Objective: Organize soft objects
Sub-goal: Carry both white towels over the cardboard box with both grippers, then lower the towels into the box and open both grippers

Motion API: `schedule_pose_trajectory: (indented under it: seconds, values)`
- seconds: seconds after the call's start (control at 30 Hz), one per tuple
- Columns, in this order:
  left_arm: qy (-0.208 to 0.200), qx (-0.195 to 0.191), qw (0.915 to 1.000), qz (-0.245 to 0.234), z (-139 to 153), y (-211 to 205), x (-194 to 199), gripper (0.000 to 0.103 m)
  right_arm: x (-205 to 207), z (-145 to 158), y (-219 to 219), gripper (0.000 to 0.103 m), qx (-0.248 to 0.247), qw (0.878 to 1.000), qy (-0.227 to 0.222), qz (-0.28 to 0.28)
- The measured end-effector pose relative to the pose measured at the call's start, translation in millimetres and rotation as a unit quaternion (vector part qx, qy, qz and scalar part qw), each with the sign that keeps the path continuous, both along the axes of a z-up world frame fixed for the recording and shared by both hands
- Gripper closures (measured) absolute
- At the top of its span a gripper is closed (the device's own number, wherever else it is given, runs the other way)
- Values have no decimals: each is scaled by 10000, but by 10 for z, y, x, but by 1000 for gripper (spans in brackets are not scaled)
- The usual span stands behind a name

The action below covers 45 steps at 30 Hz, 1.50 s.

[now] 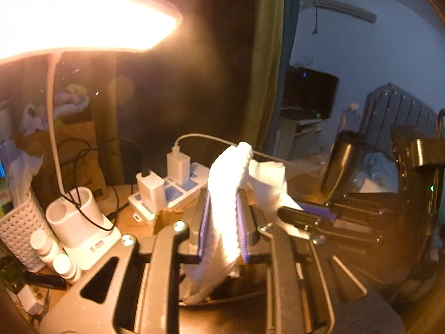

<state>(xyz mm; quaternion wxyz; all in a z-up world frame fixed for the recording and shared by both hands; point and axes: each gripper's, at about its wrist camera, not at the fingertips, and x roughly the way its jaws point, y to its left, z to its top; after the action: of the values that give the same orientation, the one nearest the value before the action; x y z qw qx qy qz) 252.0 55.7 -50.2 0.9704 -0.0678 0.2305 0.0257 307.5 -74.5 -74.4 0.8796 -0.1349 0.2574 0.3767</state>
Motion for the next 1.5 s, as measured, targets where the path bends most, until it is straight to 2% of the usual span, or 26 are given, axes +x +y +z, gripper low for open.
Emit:
schedule_pose_trajectory:
  seconds: [0.17,0.53,0.8,0.93,1.13,1.27,1.37,1.5]
  values:
    - [145,46,9999,-20,-144,-30,82,84,66,-149,-4,94,-60,9994,297,141]
    - [514,-42,9986,-84,-383,-67,228,84,186,-476,4,94,-568,9930,1002,266]
    - [901,-42,9958,-183,-586,-107,376,84,227,-426,-57,94,-506,9932,1040,158]
    - [1100,-45,9936,-256,-689,-140,429,82,271,-358,-134,78,-268,9944,1020,54]
    - [1333,-12,9907,-259,-807,-147,502,79,318,-352,-191,75,-190,9947,1005,-120]
    - [1382,72,9902,-194,-806,-160,504,75,331,-328,-235,61,-163,9949,979,-196]
    - [1346,123,9907,-142,-775,-162,469,68,335,-298,-242,52,-131,9950,957,-252]
    - [1300,157,9914,-86,-724,-158,427,62,315,-244,-271,51,-116,9957,868,-318]
